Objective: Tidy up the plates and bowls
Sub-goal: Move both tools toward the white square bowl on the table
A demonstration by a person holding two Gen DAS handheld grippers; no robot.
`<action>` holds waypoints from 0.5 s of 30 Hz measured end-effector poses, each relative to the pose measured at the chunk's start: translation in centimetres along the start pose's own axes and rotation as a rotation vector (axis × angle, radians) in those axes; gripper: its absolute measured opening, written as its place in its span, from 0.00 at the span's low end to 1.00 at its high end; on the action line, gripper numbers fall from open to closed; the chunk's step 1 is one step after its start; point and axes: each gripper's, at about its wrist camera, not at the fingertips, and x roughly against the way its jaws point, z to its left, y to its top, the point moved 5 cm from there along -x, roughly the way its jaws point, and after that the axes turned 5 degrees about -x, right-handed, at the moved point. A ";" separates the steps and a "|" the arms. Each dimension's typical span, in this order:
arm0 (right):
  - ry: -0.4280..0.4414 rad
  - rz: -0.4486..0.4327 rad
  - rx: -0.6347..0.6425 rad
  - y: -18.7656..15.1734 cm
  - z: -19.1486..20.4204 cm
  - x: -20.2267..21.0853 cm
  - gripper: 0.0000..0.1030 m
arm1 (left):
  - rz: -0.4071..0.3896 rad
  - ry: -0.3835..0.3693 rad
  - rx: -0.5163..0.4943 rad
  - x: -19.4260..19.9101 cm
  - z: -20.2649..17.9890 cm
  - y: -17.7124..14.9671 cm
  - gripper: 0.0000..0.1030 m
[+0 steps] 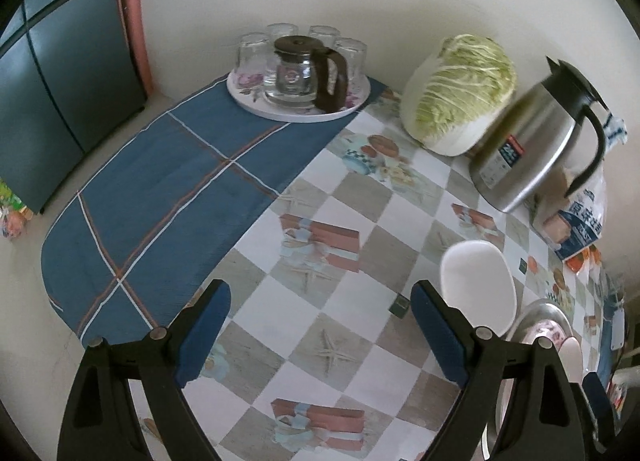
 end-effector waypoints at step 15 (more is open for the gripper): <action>0.038 0.015 0.013 0.3 1.9 -2.7 1.00 | -0.001 -0.118 0.060 -2.1 -0.6 0.6 0.93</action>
